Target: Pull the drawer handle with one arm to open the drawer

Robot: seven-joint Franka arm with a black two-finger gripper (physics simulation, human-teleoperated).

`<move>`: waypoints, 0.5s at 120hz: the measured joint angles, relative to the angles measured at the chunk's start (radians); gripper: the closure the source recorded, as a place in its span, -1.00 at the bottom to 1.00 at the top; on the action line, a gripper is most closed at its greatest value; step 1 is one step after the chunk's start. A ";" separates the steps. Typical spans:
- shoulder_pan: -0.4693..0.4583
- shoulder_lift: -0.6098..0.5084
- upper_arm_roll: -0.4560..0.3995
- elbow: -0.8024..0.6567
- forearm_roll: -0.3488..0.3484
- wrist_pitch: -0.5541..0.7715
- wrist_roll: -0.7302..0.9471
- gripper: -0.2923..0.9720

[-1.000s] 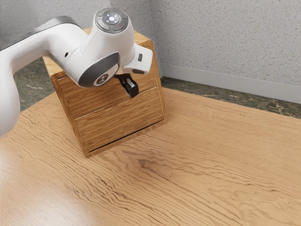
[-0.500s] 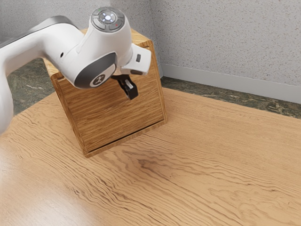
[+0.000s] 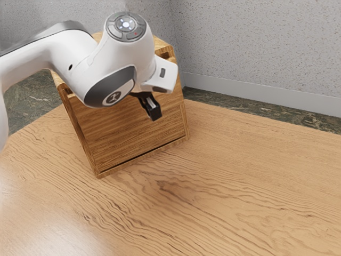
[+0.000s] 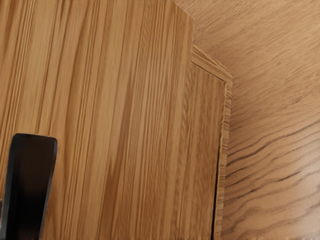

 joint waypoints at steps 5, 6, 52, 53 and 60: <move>-0.001 -0.009 -0.005 -0.011 -0.001 0.000 0.000 -0.53; -0.002 -0.010 -0.005 -0.013 -0.002 -0.001 0.000 -0.53; -0.014 -0.066 -0.033 -0.066 -0.017 -0.016 -0.003 -0.53; -0.013 -0.066 -0.035 -0.066 -0.017 -0.016 -0.003 -0.53; -0.008 -0.067 -0.044 -0.068 -0.018 -0.017 -0.005 -0.54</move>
